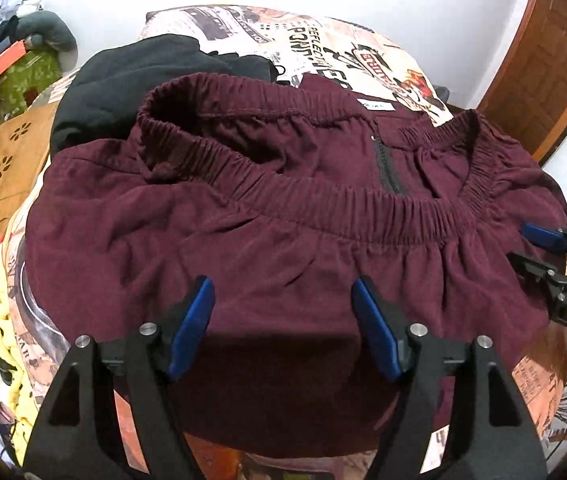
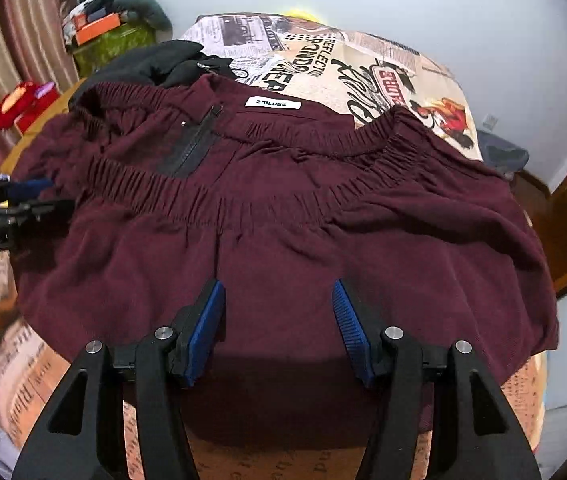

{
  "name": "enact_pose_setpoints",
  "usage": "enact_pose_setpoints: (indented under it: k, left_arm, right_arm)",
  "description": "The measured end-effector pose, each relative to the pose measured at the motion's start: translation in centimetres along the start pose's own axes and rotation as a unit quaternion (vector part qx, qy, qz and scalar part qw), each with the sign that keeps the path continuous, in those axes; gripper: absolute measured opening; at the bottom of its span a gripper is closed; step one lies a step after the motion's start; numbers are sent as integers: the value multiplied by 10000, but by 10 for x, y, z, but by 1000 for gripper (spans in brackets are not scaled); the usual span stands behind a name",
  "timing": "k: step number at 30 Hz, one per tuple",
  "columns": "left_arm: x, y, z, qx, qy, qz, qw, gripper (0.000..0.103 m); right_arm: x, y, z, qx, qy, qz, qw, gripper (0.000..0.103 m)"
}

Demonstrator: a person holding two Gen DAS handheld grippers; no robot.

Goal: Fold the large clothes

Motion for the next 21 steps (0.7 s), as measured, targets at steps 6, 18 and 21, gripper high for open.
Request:
enact_pose_setpoints:
  k: [6, 18, 21]
  left_arm:
    - [-1, 6, 24, 216, -390, 155, 9989, 71]
    - [-29, 97, 71, -328, -1043, 2026, 9731, 72]
    - [-45, 117, 52, -879, -763, 2670, 9566, 72]
  right_arm:
    - [0, 1, 15, -73, 10, 70, 9999, 53]
    - [5, -1, 46, -128, -354, -149, 9992, 53]
    - [7, 0, 47, -99, -385, -197, 9990, 53]
Point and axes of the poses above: each gripper's, at about its wrist camera, not at the fingertips, and z roughly against the way its jaws point, y to its left, x to its top, the point moved 1 cm from there along -z, roughly the way its jaws point, and after that the axes turned 7 degrees about -x, right-handed, at the moved point
